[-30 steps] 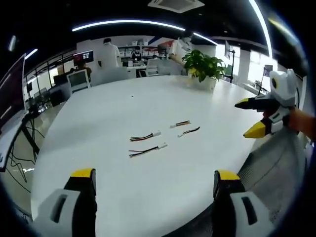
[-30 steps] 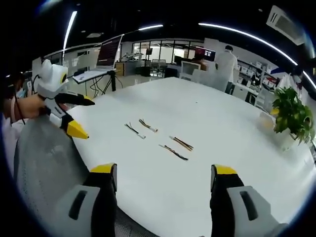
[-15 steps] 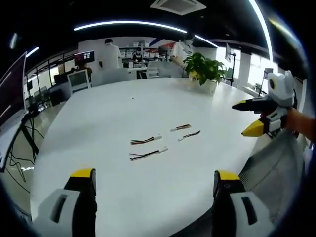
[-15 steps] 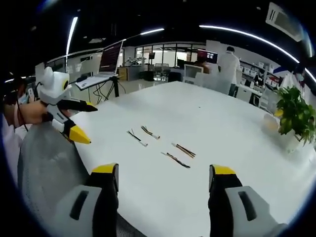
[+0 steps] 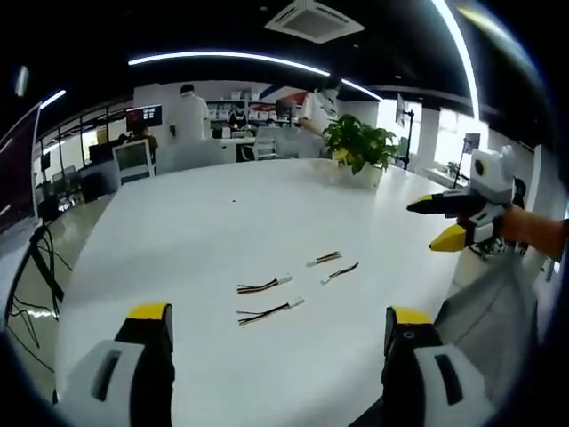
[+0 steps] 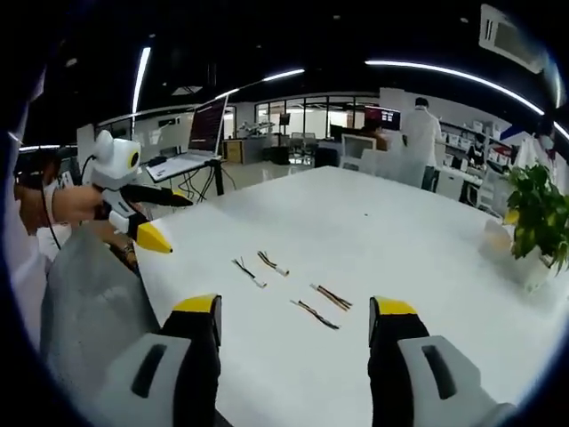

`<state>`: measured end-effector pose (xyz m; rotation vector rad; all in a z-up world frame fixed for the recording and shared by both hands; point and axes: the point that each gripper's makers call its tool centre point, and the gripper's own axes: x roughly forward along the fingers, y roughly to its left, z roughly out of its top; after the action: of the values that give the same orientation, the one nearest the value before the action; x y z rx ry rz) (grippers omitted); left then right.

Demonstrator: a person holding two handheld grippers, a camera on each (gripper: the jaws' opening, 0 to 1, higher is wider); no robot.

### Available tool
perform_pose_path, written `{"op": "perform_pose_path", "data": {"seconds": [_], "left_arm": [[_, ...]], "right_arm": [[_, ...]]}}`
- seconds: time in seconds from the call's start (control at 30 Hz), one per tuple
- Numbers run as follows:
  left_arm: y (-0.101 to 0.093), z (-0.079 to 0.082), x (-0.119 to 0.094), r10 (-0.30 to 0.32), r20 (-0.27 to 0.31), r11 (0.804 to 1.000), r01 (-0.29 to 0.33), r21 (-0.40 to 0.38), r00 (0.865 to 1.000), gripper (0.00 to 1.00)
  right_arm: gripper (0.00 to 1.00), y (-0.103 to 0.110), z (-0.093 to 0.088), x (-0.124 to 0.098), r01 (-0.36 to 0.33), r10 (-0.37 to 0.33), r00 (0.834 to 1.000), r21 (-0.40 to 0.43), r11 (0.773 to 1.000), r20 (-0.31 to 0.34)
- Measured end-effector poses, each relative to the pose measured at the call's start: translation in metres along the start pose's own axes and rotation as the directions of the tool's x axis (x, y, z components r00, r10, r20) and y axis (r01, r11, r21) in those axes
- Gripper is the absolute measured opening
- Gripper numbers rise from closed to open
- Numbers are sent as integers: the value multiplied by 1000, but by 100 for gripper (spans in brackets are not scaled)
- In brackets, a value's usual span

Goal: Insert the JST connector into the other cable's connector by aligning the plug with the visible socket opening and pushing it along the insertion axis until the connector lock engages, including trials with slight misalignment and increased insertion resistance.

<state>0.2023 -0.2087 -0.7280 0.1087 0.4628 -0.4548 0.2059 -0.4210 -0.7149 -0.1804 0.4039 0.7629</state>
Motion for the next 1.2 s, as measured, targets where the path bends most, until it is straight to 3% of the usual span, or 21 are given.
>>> {"op": "perform_pose_path", "data": {"seconds": [0.07,0.13,0.3,0.47,0.63,0.73,0.93,1.03,1.2], "left_arm": [[4,8,1,11,36,999,-13,49,999,97],[4,11,0,3,34,999,-5,52,999,93],[5,21,5,-35,47,998,33,50,998,93],[1,21,12,-78,31,994,76,84,996,93],[1,20,21,-101,19,991,99,88,995,93],[0,23,25,-135,42,990,134,31,990,85],[0,31,38,-163,67,984,157,89,984,87],[-9,31,45,-224,41,971,220,95,974,87],[-10,29,59,-244,12,958,239,161,970,89]], "right_arm": [[62,0,10,3,-17,20,998,-52,999,51],[55,0,13,3,-21,26,998,-77,997,64],[62,-4,15,10,-54,55,998,-23,998,39],[55,-7,10,16,-65,64,998,-99,993,-19],[55,-7,15,22,-93,94,996,-92,991,7],[55,-10,15,26,-100,101,995,-84,991,4],[52,-16,7,35,-111,108,994,-118,987,-28],[51,-18,5,39,-126,123,992,-118,985,-35],[48,-29,1,49,-149,145,988,-110,983,-48]]}}
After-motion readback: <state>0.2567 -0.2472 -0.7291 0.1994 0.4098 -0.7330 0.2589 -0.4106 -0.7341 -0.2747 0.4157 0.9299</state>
